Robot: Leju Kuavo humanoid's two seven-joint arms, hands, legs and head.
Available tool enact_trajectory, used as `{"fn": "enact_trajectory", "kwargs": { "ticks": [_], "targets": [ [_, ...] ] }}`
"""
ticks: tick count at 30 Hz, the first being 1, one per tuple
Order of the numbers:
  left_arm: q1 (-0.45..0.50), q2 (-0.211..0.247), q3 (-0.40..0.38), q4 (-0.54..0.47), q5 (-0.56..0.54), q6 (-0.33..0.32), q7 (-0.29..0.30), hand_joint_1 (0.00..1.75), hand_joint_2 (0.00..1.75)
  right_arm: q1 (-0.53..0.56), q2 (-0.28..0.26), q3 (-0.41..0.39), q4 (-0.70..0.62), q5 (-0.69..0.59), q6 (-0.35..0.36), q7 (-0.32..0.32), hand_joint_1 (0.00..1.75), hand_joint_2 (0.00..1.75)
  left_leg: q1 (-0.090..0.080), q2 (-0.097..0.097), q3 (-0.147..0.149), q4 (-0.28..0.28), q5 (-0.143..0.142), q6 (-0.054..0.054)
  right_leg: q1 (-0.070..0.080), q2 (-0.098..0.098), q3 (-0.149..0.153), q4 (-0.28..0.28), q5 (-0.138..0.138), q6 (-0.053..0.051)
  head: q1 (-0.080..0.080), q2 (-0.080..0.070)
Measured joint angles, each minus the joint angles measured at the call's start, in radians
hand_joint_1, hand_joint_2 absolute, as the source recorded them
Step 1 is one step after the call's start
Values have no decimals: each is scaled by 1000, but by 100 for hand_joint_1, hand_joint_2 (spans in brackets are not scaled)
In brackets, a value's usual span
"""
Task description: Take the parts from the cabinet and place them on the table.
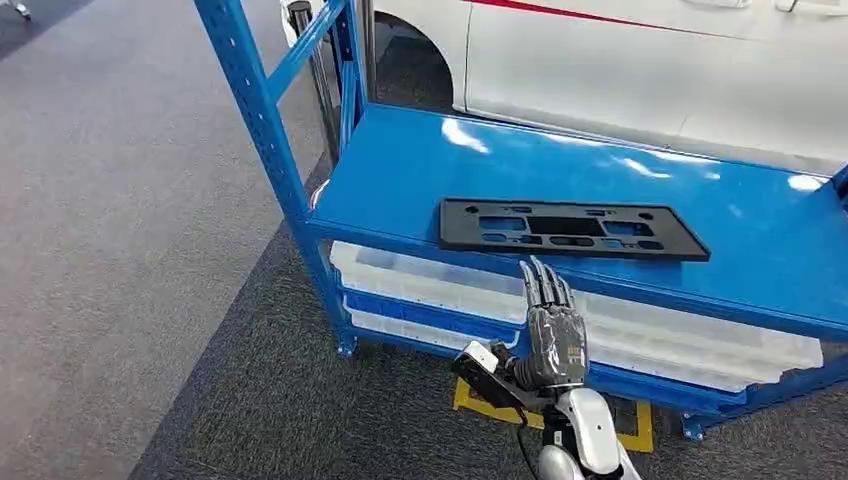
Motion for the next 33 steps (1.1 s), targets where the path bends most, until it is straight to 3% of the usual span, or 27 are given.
{"fn": "enact_trajectory", "kwargs": {
  "ticks": [1,2,3,4,6,8,9,11,12,13,14,15,17,18,20,22,23,24,25,27,28,29,30,32,33],
  "targets": [
    [-3,1,6,0,-7,-1,-3,0,0,0,1,0,0,0,0,0,0,175,2,3,31,-83,38,0,-2,0,6,10,-14,7,0,0],
    [-9,0,14,2,-12,-3,-4,0,0,0,3,0,0,0,0,0,0,175,-2,2,35,-74,8,3,-4,0,5,13,-23,16,0,0],
    [-11,0,18,2,-14,-3,-7,0,0,-2,5,0,1,0,0,0,0,175,-8,2,40,-82,9,3,4,0,0,21,-28,23,-1,0],
    [-13,0,21,3,-17,-5,-8,0,0,-1,6,0,1,0,0,0,0,175,-4,-3,36,-82,5,24,8,1,-3,24,-30,25,2,0],
    [-15,2,26,3,-17,-5,-9,0,0,-2,8,0,2,0,-1,0,0,175,-9,-3,35,-82,-1,35,4,2,2,18,-32,28,2,0],
    [-18,2,31,3,-17,-5,-11,0,0,-2,8,0,0,0,-2,0,0,175,-2,-3,47,-89,-4,48,0,1,6,33,-50,37,3,0],
    [-19,2,33,3,-18,-5,-13,0,0,-5,9,0,0,1,-2,0,0,175,-2,-2,52,-91,-9,55,-1,2,-20,86,-76,41,3,0],
    [-24,2,35,3,-30,-5,-17,0,0,1,16,0,-1,26,-1,7,0,175,-4,-2,56,-91,-16,63,-2,2,-120,258,-146,48,3,0],
    [-25,2,35,3,-36,-6,-19,0,0,7,21,0,-1,48,4,17,0,175,-5,-2,59,-90,-19,64,-2,3,-165,327,-164,49,3,0],
    [-24,2,35,3,-42,-7,-20,0,0,11,25,0,-1,66,10,25,0,175,-6,-3,64,-90,-24,64,-2,3,-198,367,-164,48,3,0],
    [-24,2,35,3,-50,-9,-23,0,0,12,30,0,-1,89,19,36,0,175,-7,-4,71,-90,-29,63,-2,2,-208,360,-136,45,3,0],
    [-25,2,35,3,-55,-9,-26,0,0,11,31,-2,0,99,24,42,0,175,-7,-5,79,-90,-34,62,-2,3,-198,319,-95,42,3,0],
    [-30,4,36,3,-71,-8,-35,0,0,1,31,-22,6,117,30,58,0,175,-9,-9,104,-91,-48,57,2,4,-126,128,40,26,3,0],
    [-29,4,36,3,-73,-7,-37,0,0,-5,31,-34,8,117,31,61,0,175,-6,-9,103,-96,-52,54,8,7,-104,79,50,17,3,0],
    [-38,8,37,3,-81,-7,-38,0,0,-16,30,-71,16,119,42,59,0,175,-7,-12,103,-97,-52,43,19,6,-99,55,38,9,5,0],
    [-37,9,37,3,-87,-7,-38,0,0,-19,28,-105,21,119,42,54,0,175,-7,-10,107,-109,-51,33,19,7,-98,47,33,5,5,0],
    [-39,12,37,2,-87,-7,-38,0,0,-20,27,-118,21,119,42,54,0,175,-14,-8,111,-111,-57,25,8,6,-83,24,38,3,4,0],
    [-39,16,37,0,-90,-7,-38,0,0,-21,27,-126,22,121,42,54,0,175,-10,-2,111,-93,-65,23,6,2,-70,12,40,4,4,0],
    [-41,19,37,0,-93,-7,-40,0,0,-24,27,-132,23,124,43,54,0,175,-10,-2,87,-44,-86,20,4,2,-61,6,38,-1,2,0],
    [-43,23,38,0,-103,-9,-42,0,0,-27,27,-146,26,130,49,56,0,175,-10,-1,-6,114,-146,15,7,-1,-53,8,29,-7,2,0],
    [-43,24,38,0,-104,-9,-44,0,0,-27,27,-156,30,130,51,60,0,175,-9,-1,-46,173,-157,12,8,-2,-48,8,24,-8,3,0],
    [-41,26,38,-1,-106,-10,-45,0,0,-28,27,-164,33,130,53,61,0,175,-9,-1,-67,191,-145,11,8,-1,-43,10,18,-8,3,0],
    [-40,30,38,-1,-108,-10,-47,0,0,-28,26,-176,36,130,56,61,0,175,-9,-1,-63,164,-110,11,8,-1,-36,12,12,-7,3,0],
    [-42,39,39,-2,-108,-11,-50,0,0,-29,22,-198,42,130,57,61,0,175,-8,-1,-4,8,3,14,7,0,-15,17,-6,-2,3,0],
    [-42,44,39,-2,-108,-11,-50,0,0,-32,20,-211,45,132,58,61,0,175,-9,0,24,-69,32,20,7,0,-11,22,-17,3,3,0]
  ]
}}
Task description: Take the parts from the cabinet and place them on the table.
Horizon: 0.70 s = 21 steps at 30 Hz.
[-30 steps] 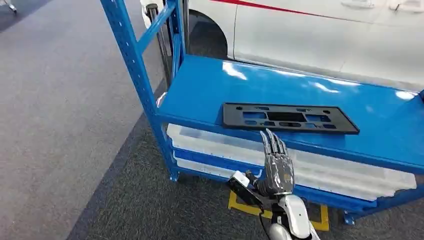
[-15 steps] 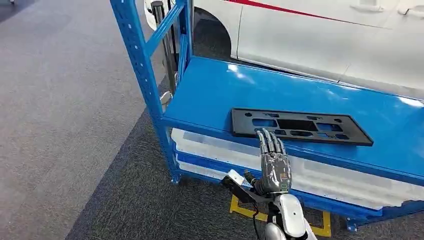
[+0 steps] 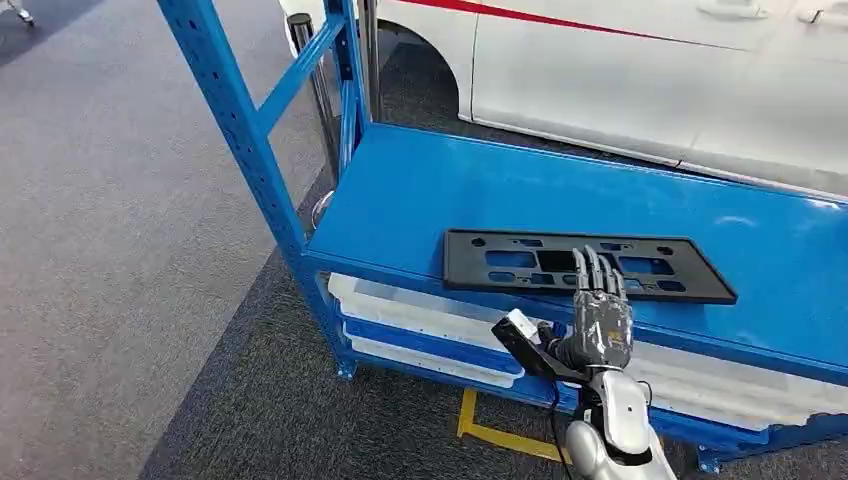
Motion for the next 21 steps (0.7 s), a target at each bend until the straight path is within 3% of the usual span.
{"fn": "enact_trajectory", "kwargs": {
  "ticks": [1,2,4,6,7,9,10,11,12,13,15,16,17,19,20,21],
  "targets": [
    [-3,4,0,-1,-1,-2,0,0,0,-5,-3,-14,4,3,1,0,0,175,-10,0,9,0,-22,3,6,0,-1,3,-6,8,0,0],
    [-3,5,0,-5,0,-2,-2,0,0,-9,-7,-26,7,5,4,0,0,175,-5,0,20,-18,-30,14,6,2,-4,9,-9,13,1,0],
    [-1,10,0,-12,0,-8,-3,0,0,-12,-11,-47,13,10,7,0,0,175,-9,-2,17,-18,-33,21,6,0,-1,1,-10,19,1,0],
    [-1,11,0,-19,0,-14,-3,0,0,-16,-18,-64,16,16,11,0,0,175,2,-1,31,-35,-29,34,3,1,4,10,-24,28,1,0],
    [-1,14,0,-24,0,-16,-5,0,0,-20,-19,-71,17,19,13,0,0,175,3,-1,35,-38,-32,40,3,4,-17,52,-48,34,3,0],
    [-5,17,0,-29,0,-16,-5,0,0,-24,-24,-79,22,22,15,0,0,175,3,-1,37,-38,-37,45,-6,4,-106,207,-111,45,3,0],
    [-5,18,0,-30,0,-16,-5,0,0,-21,-26,-83,26,23,15,0,0,175,3,-1,39,-38,-40,45,-9,4,-151,277,-130,48,2,0],
    [-4,21,0,-30,0,-16,-5,0,0,-20,-27,-86,31,23,15,0,0,175,3,-2,42,-38,-43,45,-11,4,-183,313,-123,51,2,0],
    [-3,21,0,-30,0,-16,-5,0,0,-20,-27,-89,35,23,15,0,0,175,3,-3,49,-38,-48,43,-13,4,-188,297,-88,53,3,0],
    [-2,22,0,-31,0,-16,-6,0,0,-21,-27,-91,38,23,14,0,0,175,4,-4,58,-38,-53,40,-15,4,-169,233,-32,53,2,0],
    [-2,25,0,-31,0,-16,-7,0,0,-24,-32,-94,41,24,15,0,0,175,4,-4,79,-38,-67,33,-18,3,-100,57,77,48,3,0],
    [-3,28,0,-31,0,-16,-7,0,0,-26,-34,-95,46,24,16,0,0,175,1,-4,80,-40,-71,26,-12,4,-90,44,56,47,3,0],
    [-5,31,0,-32,0,-16,-8,0,0,-28,-35,-98,47,25,16,0,0,175,0,-5,76,-37,-72,20,-7,5,-81,18,50,40,3,0],
    [-4,35,0,-33,-1,-16,-8,0,0,-28,-37,-100,53,27,17,2,0,175,1,-4,78,-43,-73,10,-3,7,-87,25,47,34,2,0],
    [-5,38,0,-33,0,-16,-8,0,0,-29,-38,-100,54,27,17,2,0,175,0,-2,82,-47,-74,3,-4,8,-84,21,48,28,2,0],
    [-6,40,0,-35,0,-16,-9,0,0,-28,-38,-100,54,31,16,2,0,175,4,-2,83,-39,-86,-2,-15,5,-71,7,51,19,2,0]
  ]
}}
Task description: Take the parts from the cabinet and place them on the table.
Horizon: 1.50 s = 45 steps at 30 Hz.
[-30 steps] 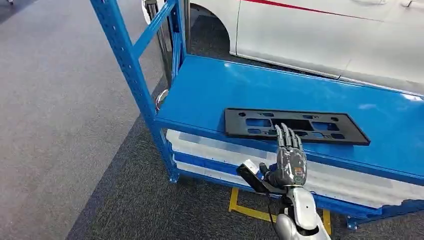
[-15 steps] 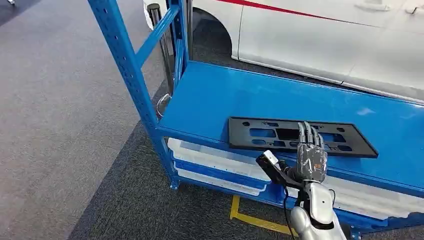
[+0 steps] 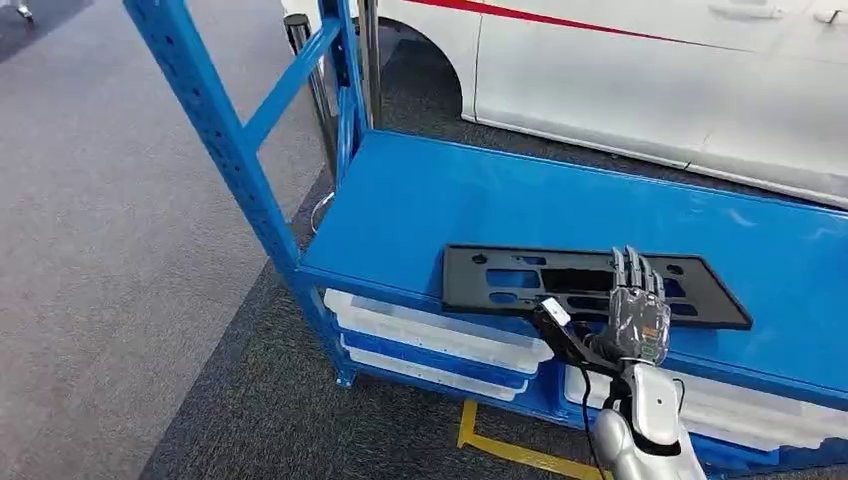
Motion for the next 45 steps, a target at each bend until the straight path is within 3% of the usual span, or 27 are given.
{"fn": "enact_trajectory", "kwargs": {
  "ticks": [1,3,5,6,7,9,11,14,15,16,18,19,20,21,22,24,25,29,31,34,35,36,38,40,41,43,45],
  "targets": [
    [-1,0,0,0,0,0,-2,0,0,-3,0,0,1,11,0,0,0,175,-1,0,-11,34,-18,-1,3,0,10,-6,-3,-8,-1,0],
    [0,4,0,0,0,0,-5,0,0,-11,-3,0,6,30,6,1,0,175,0,0,-91,187,-87,-3,7,-4,16,-5,-9,-19,-2,0],
    [4,11,0,0,0,0,-9,0,0,-12,-5,0,13,46,14,2,0,175,0,0,-162,302,-113,-6,12,-4,20,-3,-15,-24,-2,0],
    [5,13,-1,0,0,0,-12,0,0,-14,-6,0,17,54,21,2,0,175,0,0,-171,301,-92,-5,13,-3,23,0,-18,-25,-2,0],
    [6,16,-1,0,0,0,-14,0,0,-17,-9,0,20,65,26,2,0,175,0,0,-156,251,-48,-2,15,-2,28,1,-23,-24,-2,0],
    [5,25,-1,0,0,2,-15,0,0,-30,-14,1,25,91,47,7,0,175,-1,1,-83,78,56,10,16,0,42,4,-34,-20,-2,0],
    [2,34,-1,0,0,3,-16,0,0,-44,-21,5,30,103,57,9,0,175,-9,0,-53,14,49,19,24,2,40,13,-43,-10,-2,0],
    [5,42,-1,0,0,5,-16,0,0,-52,-33,6,34,106,58,10,0,175,-13,-1,-58,15,50,27,19,0,39,2,-39,2,-1,0],
    [5,42,-1,0,0,6,-17,0,0,-56,-36,7,35,107,58,10,0,175,-2,0,-51,-1,57,35,21,2,40,4,-46,8,-2,0],
    [4,42,-1,0,0,6,-17,0,0,-60,-36,9,35,107,58,10,0,175,-2,0,-46,-8,58,40,18,0,34,25,-60,14,0,0],
    [1,43,-1,0,0,6,-18,0,0,-67,-45,10,39,108,58,10,0,175,-1,0,-46,-10,59,45,12,1,-35,160,-132,24,3,0],
    [1,43,-1,0,0,6,-18,0,0,-66,-46,10,42,111,59,10,175,175,-1,0,-46,-9,58,46,9,1,-74,236,-160,28,3,0],
    [2,43,-1,0,0,7,-19,0,0,-65,-47,12,45,116,66,10,175,175,-1,0,-46,-9,57,46,6,1,-107,290,-171,31,3,0],
    [2,43,-1,0,0,8,-20,0,0,-67,-50,15,49,118,78,10,175,175,-1,0,-45,-9,57,45,3,1,-121,301,-157,34,3,0],
    [1,45,-1,0,0,9,-22,0,0,-71,-53,20,53,114,102,10,175,175,0,-1,-44,-9,56,43,1,1,-112,266,-120,36,3,0],
    [-3,47,-1,2,0,8,-27,0,0,-92,-60,28,59,86,169,11,175,175,0,-2,-36,-7,52,37,-5,0,-37,94,-14,35,3,0],
    [-5,51,-1,2,0,7,-27,0,0,-102,-64,34,61,71,189,13,175,175,0,-1,-35,-7,50,34,-5,0,-6,16,6,32,3,0],
    [-11,62,0,2,0,-1,-28,0,0,-132,-65,50,63,27,212,10,175,175,-4,-1,-37,-12,53,11,9,3,-4,5,-3,17,2,0],
    [-13,64,0,2,0,-3,-29,0,0,-145,-65,59,60,5,220,9,175,175,0,0,-40,6,37,0,0,-2,6,-11,7,1,2,0],
    [-14,65,0,2,0,-5,-29,0,0,-158,-65,68,48,-23,228,10,175,175,-1,0,-135,210,-75,-4,4,-7,6,-11,4,-13,1,0],
    [-13,65,1,2,0,-5,-29,0,0,-159,-65,70,45,-31,233,10,175,175,-1,0,-170,282,-99,-5,7,-9,6,-10,3,-15,1,0],
    [-12,64,1,2,-1,-5,-29,0,0,-159,-66,71,44,-34,235,9,175,175,-1,0,-185,311,-98,-5,8,-9,6,-8,2,-16,1,0],
    [-11,63,1,2,-1,-5,-29,0,0,-161,-66,73,37,-35,237,9,175,175,-1,0,-148,228,-33,-1,10,-9,7,-2,-2,-16,1,0],
    [-12,63,1,2,-1,-9,-29,0,0,-165,-66,77,30,-37,240,10,175,175,-1,0,-59,48,51,9,10,-7,10,7,-10,-10,1,0],
    [-15,62,1,2,-1,-11,-28,0,0,-168,-66,78,27,-42,246,11,175,175,-7,0,-42,15,33,11,18,-7,7,12,-15,-3,1,0],
    [-14,56,1,2,-1,-13,-27,0,0,-173,-71,78,27,-50,271,18,175,175,-9,-1,-46,13,39,16,16,-5,4,12,-13,5,2,0],
    [-15,45,1,0,-1,-18,-27,0,0,-178,-72,79,22,-64,311,31,175,175,-8,-1,-44,6,43,29,15,-5,7,7,-12,17,2,0]
  ]
}}
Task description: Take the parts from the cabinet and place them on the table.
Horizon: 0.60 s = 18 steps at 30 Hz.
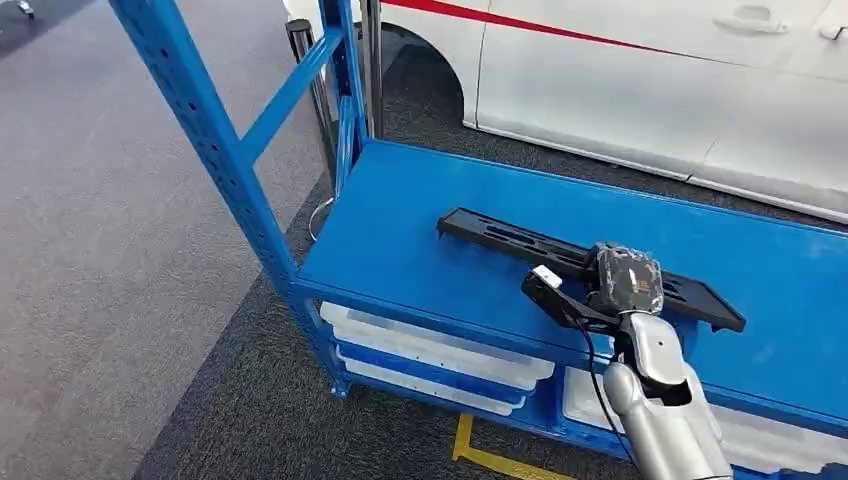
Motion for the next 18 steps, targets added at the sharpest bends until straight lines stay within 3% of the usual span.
{"fn": "enact_trajectory", "kwargs": {
  "ticks": [2,5,6,7,8,10,11,15,16,17,18],
  "targets": [
    [-3,-12,0,-2,0,1,0,0,0,-5,-12,0,-3,-14,21,3,175,175,6,2,7,-13,7,14,-5,3,-12,36,-33,11,1,0],
    [-6,-27,0,-2,1,5,0,0,0,-3,-18,0,-3,-34,35,2,175,175,5,3,7,-13,6,19,-9,4,-120,254,-134,24,1,0],
    [-6,-28,0,-2,1,6,0,0,0,-2,-18,1,-3,-39,38,1,175,175,5,3,7,-12,6,19,-9,3,-142,294,-137,26,1,0],
    [-7,-31,0,-2,1,7,0,0,0,-2,-19,1,-3,-43,40,-1,175,175,5,3,9,-12,5,19,-10,3,-142,286,-116,26,1,0],
    [-8,-34,0,-2,2,9,1,0,0,-2,-19,1,-4,-58,40,-7,175,175,5,3,11,-12,4,18,-10,3,-119,232,-75,25,1,0],
    [-8,-41,0,-1,9,17,9,0,0,0,-18,1,-29,-132,37,-40,175,175,5,1,19,-12,0,13,-10,3,-33,53,20,16,1,0],
    [-8,-44,1,0,13,23,15,0,0,5,-17,2,-51,-178,33,-57,175,175,3,1,18,-13,-1,9,-7,3,-7,1,14,9,0,0],
    [-8,-52,1,20,33,58,31,0,0,61,5,16,-200,-387,23,-116,175,175,1,1,16,-19,1,-10,2,4,-13,-7,16,-6,0,0],
    [-7,-53,1,26,39,68,31,0,0,75,10,18,-250,-447,15,-133,175,175,-3,0,14,-14,-7,-17,-12,1,-6,-22,23,-16,0,0],
    [-6,-54,1,36,42,76,30,0,0,85,12,18,-294,-490,6,-141,175,175,-1,2,9,7,-25,-21,-9,-2,-1,-27,24,-20,0,0],
    [-6,-56,1,49,42,80,30,0,0,91,18,21,-334,-519,0,-145,175,175,0,2,-17,64,-62,-22,-9,-4,0,-27,23,-30,-1,0]
  ]
}}
